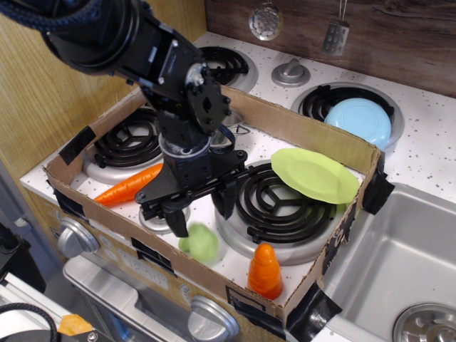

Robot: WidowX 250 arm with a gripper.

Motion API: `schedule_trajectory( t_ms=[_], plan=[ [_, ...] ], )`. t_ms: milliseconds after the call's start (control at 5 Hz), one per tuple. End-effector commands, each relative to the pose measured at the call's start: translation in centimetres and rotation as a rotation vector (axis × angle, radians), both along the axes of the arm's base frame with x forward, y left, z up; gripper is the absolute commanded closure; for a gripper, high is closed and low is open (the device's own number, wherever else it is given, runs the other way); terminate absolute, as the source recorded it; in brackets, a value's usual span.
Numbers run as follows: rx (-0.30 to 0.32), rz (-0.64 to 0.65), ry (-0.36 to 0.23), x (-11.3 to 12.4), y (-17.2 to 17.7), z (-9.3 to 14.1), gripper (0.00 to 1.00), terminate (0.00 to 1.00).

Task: Take broccoli out of pan

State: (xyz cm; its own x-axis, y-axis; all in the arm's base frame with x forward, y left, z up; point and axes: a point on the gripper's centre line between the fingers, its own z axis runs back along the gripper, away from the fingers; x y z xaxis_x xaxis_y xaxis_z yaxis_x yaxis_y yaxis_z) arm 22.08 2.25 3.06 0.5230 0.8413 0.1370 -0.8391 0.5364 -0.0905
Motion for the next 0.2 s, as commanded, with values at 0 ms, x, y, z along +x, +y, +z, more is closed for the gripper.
schedule_trajectory(
  t_ms=[0],
  plan=[
    [0.09, 0.014, 0.005, 1.96, -0.04, 4.42, 0.0, 1.0]
  ],
)
